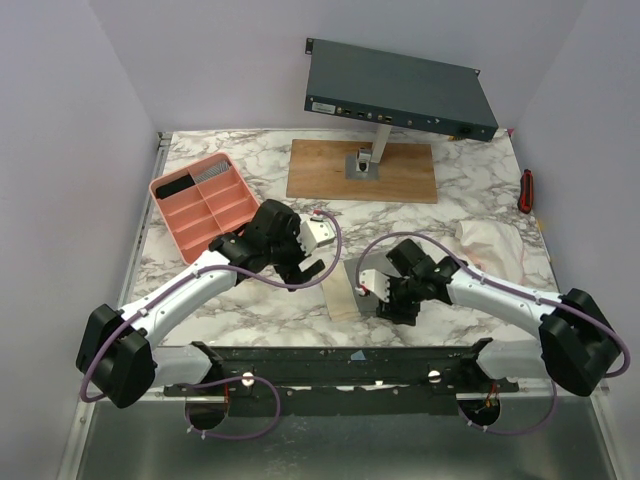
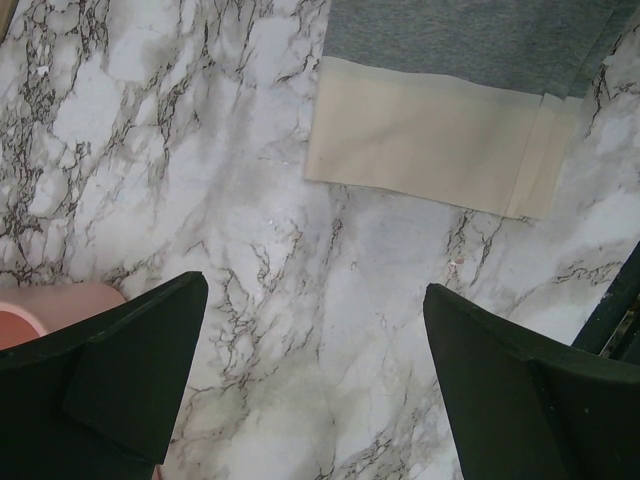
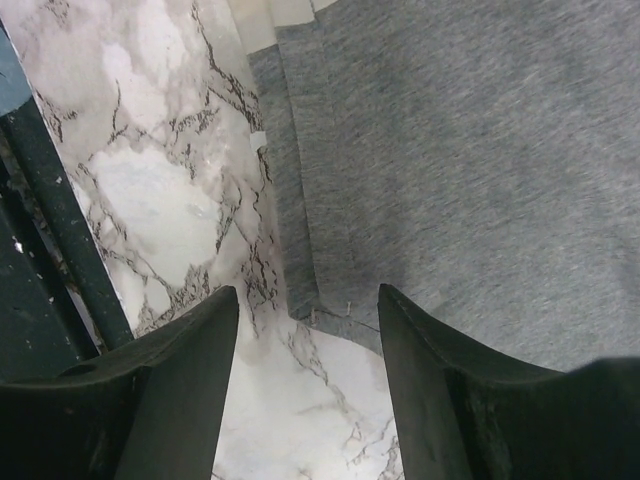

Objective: Roll the underwear
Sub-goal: Fold the underwear at the center of the board.

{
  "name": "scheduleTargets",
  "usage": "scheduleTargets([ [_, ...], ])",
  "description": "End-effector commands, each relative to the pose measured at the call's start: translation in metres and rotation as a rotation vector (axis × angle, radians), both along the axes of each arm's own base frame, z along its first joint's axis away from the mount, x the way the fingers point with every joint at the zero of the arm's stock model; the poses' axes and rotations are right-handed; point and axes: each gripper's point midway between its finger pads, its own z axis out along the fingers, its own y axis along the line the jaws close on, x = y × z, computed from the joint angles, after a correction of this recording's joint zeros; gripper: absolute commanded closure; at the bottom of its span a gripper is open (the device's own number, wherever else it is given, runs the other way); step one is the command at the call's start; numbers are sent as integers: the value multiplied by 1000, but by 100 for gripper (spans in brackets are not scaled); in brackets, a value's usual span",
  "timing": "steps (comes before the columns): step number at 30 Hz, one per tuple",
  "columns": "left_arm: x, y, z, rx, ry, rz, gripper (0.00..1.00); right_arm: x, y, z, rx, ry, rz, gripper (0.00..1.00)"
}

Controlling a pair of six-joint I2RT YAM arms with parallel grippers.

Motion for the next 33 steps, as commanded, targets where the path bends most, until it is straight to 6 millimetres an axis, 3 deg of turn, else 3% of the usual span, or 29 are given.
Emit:
scheduleTargets([
  [1,8,2,12,-6,-34,11,1,1,-6,-11,-32,-23,2,40],
  [13,7,5,10,-8,-36,18,1,2,-11,-23,-61,-24,-8,52],
  [25,-10,8,-3,-15,-26,-33,1,2,-8,-20,-76,20,-73,99],
  [33,-35,-12,-22,-1,13,-147,1,8,-1,-12,-70,49,-146,99],
])
